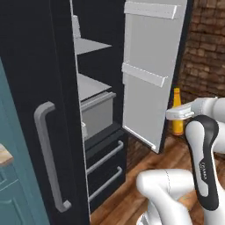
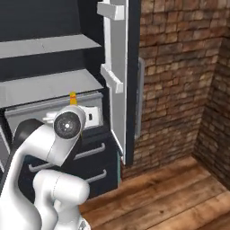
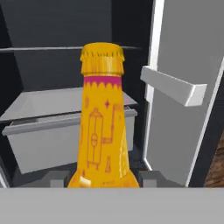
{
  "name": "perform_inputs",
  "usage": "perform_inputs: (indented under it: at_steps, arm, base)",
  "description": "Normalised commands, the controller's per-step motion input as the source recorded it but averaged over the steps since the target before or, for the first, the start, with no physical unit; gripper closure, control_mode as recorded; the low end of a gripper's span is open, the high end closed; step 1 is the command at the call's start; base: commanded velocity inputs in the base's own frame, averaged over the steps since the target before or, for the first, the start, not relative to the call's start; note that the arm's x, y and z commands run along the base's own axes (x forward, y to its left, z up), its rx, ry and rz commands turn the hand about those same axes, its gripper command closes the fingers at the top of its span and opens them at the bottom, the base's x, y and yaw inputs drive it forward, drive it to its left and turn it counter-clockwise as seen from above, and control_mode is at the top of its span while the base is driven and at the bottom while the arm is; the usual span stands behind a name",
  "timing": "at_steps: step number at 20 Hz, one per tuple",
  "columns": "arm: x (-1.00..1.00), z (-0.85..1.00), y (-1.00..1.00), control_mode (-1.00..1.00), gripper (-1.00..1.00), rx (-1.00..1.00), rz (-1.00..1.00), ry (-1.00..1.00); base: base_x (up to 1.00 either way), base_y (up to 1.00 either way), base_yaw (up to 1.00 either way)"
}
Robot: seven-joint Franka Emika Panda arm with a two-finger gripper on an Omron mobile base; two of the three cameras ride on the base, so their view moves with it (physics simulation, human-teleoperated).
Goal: Place the beer and liquor on the top shelf of the fridge to keep them out of children's reach, and place the orange on lower shelves for easy access.
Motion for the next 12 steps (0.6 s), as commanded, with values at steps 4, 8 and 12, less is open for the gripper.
perform_inputs:
  at_steps: [4,8,12]
  arm:
    - [0.00,0.00,0.00,1.00,1.00,0.00,0.00,0.00]
    - [0.00,0.00,0.00,1.00,1.00,0.00,0.00,0.00]
    - [0.00,0.00,0.00,1.00,1.00,0.00,0.00,0.00]
  base:
    - [0.65,-0.42,0.64]
    - [0.56,-0.16,0.63]
    - [0.47,0.00,0.58]
